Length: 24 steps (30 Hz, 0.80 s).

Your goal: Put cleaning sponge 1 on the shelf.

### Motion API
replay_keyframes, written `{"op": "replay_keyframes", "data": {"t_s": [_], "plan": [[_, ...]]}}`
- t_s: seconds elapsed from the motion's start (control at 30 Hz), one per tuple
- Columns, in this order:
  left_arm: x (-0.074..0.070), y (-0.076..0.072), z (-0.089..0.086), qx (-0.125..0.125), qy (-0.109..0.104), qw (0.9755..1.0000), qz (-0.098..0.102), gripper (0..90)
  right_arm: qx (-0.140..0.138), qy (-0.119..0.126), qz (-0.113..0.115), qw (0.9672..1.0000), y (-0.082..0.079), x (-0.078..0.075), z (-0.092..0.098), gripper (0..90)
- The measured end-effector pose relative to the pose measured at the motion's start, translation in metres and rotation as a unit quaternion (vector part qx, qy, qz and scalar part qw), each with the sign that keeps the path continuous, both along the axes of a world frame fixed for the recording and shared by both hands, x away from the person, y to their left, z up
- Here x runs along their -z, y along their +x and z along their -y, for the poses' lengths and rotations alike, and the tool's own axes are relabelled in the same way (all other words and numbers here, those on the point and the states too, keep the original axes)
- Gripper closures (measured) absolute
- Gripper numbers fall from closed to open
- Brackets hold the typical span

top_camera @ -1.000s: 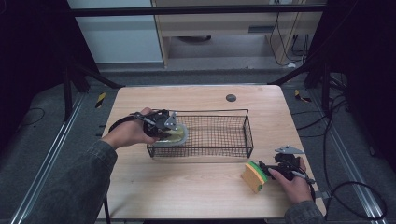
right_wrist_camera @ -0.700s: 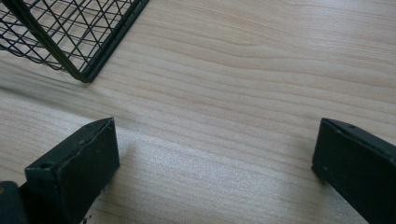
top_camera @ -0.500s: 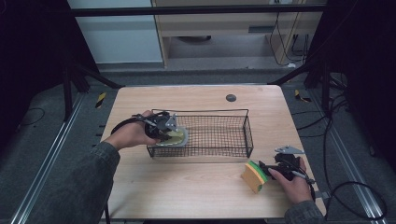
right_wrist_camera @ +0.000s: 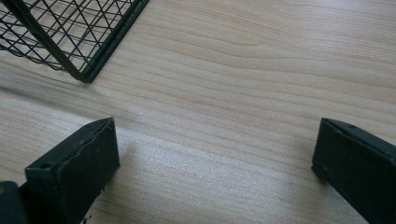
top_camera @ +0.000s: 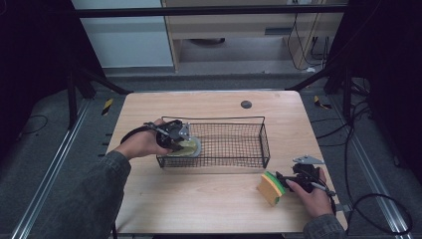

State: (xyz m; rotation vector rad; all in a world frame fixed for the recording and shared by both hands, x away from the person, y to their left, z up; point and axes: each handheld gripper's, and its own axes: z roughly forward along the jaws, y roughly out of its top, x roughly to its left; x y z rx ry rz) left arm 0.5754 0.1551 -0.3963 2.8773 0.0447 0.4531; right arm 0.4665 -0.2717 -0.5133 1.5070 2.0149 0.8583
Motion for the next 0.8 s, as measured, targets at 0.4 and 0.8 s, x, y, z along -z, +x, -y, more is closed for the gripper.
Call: {"op": "replay_keyframes", "data": {"t_s": [0.4, 0.8], "plan": [[0.012, 0.001, 0.000, -0.006, 0.000, 0.9998, -0.016, 70.8, 0.000, 0.000, 0.000, 1.0000, 0.000, 0.000, 0.000, 0.8], [0.020, 0.001, 0.003, -0.010, 0.005, 0.9997, -0.023, 70.7, 0.000, 0.000, 0.000, 1.0000, 0.000, 0.000, 0.000, 0.8]]}}
